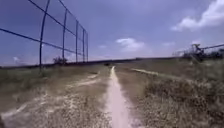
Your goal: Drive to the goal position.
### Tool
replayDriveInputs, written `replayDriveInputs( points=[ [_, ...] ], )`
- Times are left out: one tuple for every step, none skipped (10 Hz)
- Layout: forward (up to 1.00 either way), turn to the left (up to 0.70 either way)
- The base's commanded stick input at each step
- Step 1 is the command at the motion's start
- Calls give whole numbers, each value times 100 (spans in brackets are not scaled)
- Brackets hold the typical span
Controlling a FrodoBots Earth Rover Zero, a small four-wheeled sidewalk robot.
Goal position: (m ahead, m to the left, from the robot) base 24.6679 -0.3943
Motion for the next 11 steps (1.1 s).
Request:
replayDriveInputs(
  points=[
    [70,0],
    [70,0],
    [70,0],
    [70,0],
    [70,0],
    [70,0],
    [70,0],
    [70,0],
    [70,0],
    [70,0],
    [70,0]
  ],
)
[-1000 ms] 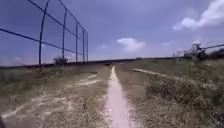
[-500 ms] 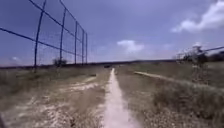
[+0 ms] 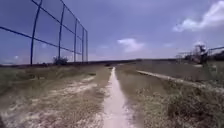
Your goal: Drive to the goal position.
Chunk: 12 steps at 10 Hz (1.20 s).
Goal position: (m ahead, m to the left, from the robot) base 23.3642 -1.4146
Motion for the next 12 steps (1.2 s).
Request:
replayDriveInputs(
  points=[
    [70,0],
    [70,0],
    [70,0],
    [70,0],
    [70,0],
    [70,0],
    [70,0],
    [70,0],
    [70,0],
    [70,0],
    [70,0],
    [70,0]
  ],
)
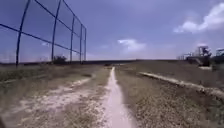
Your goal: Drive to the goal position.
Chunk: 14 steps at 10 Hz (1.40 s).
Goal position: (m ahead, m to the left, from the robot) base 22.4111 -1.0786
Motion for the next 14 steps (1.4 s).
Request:
replayDriveInputs(
  points=[
    [70,0],
    [70,0],
    [70,0],
    [70,0],
    [70,0],
    [70,0],
    [70,0],
    [70,0],
    [70,0],
    [70,0],
    [70,0],
    [70,0],
    [70,0],
    [70,0]
  ],
)
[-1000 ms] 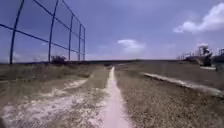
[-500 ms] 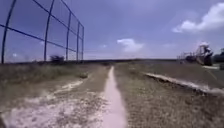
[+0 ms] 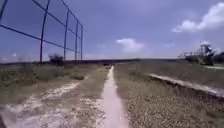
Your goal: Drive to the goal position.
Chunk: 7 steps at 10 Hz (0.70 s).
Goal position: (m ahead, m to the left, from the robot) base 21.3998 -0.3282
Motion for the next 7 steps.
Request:
replayDriveInputs(
  points=[
    [70,0],
    [70,0],
    [70,0],
    [70,0],
    [70,0],
    [70,0],
    [70,0]
  ],
)
